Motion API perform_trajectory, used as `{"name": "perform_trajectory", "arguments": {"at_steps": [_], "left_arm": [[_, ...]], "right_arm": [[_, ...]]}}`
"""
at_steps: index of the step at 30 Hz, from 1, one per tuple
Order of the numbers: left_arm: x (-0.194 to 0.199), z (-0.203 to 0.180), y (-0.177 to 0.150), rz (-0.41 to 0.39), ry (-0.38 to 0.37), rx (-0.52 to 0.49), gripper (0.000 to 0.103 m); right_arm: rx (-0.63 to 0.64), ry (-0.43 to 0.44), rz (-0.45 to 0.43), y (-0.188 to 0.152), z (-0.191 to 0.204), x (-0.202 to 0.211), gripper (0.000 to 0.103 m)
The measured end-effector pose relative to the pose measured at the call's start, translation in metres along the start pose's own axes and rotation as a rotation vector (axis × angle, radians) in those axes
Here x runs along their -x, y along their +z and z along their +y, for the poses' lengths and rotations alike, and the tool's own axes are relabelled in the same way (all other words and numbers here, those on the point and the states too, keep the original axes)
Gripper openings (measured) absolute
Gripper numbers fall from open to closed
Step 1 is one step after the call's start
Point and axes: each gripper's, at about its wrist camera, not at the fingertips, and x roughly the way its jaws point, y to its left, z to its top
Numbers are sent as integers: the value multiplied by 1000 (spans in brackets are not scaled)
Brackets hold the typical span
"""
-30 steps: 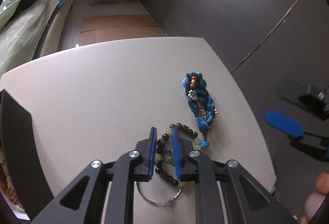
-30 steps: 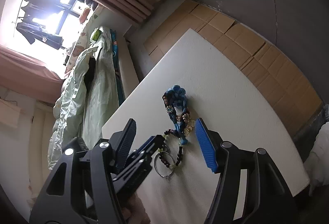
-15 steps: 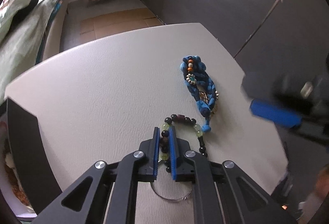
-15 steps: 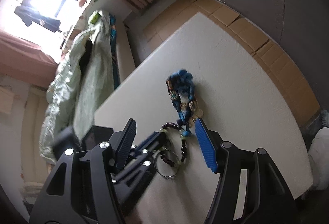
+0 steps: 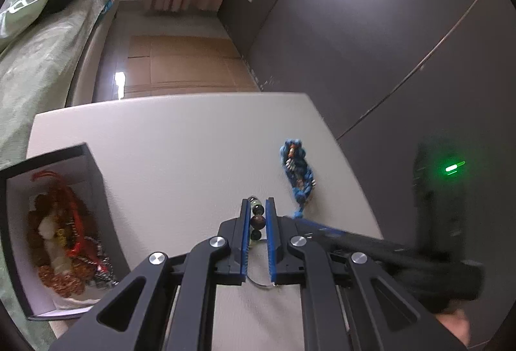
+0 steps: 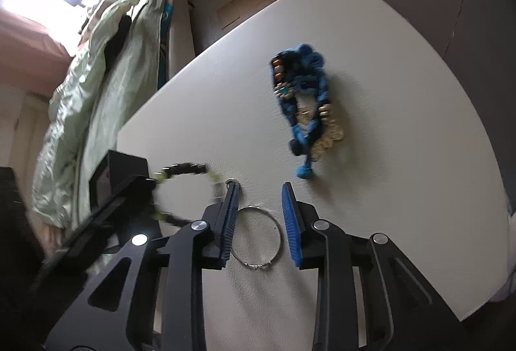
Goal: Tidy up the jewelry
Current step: 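Grasp the dark bracelet with green beads with the left tool and lift, then drop the green-bead bracelet in the box with the left tool while the right tool drops a silver ring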
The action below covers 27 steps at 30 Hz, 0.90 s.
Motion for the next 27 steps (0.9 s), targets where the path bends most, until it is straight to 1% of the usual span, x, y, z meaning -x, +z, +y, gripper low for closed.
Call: {"name": "perform_trajectory", "arguments": {"at_steps": [3,8,13,18,20,21,24,27], "left_arm": [[18,5,2,-35,7,12,7],[44,16,4,-76,23,35,7],[67,30,8,-119,24,72,7],[96,45,15,-167,28,103,7],[106,49,15,-183,34,112,7],[108,51,14,-186,41,114,7],[114,59,13,-190,65,124,7],[121,69,10,-191,81,138,7]], "right_arm": [[47,-22,3,0,11,-8,28],[87,-51,22,0,23,-22,28],[162,-120,9,-2,43,-32,28],[261,-211,-7,-7,58,-39,28],[305,-269,-13,-9,64,-42,17],[321,-290,-16,-9,65,-43,13],[329,-257,-2,-8,65,-44,11],[334,-233,-23,-8,68,-37,11]]}}
